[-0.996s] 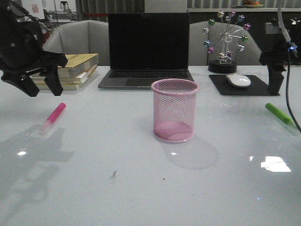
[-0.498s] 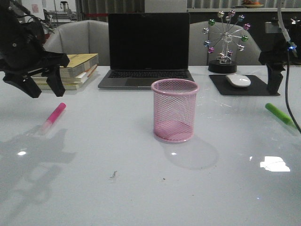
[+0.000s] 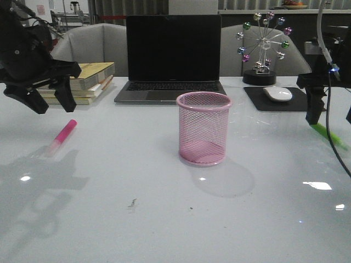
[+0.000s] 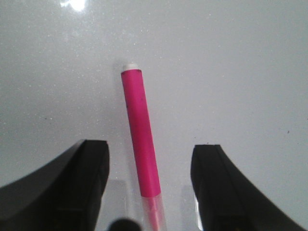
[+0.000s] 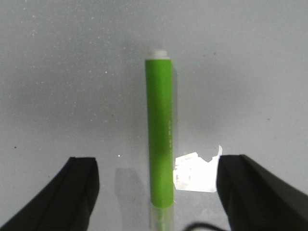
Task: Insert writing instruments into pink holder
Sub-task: 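Close the right gripper on the green highlighter and lift it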
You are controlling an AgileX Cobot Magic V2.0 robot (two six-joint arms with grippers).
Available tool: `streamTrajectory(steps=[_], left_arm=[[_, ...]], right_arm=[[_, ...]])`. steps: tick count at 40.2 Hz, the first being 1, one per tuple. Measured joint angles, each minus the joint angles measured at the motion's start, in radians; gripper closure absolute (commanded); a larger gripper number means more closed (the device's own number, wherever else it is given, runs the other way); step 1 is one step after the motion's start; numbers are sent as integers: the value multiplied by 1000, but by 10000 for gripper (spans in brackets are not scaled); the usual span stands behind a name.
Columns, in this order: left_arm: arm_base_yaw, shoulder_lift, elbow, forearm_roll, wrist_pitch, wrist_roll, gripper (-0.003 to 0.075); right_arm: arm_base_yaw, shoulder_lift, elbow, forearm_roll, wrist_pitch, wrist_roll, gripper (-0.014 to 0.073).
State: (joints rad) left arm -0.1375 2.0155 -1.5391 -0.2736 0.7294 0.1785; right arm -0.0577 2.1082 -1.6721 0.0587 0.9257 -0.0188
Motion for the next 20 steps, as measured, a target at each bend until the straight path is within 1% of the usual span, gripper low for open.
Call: streamTrajectory(steps=[9,17,20], left_arm=[[0,0,0,0,-4,0,274],[0,0,0,-1,-8,0,274],[0,0,0,-1,-8,0,274]], right_arm=[[0,29,0,15,0,-13,-7],[0,38,0,19,-24,-15,36],[0,42,0,21,-28,-21,38]])
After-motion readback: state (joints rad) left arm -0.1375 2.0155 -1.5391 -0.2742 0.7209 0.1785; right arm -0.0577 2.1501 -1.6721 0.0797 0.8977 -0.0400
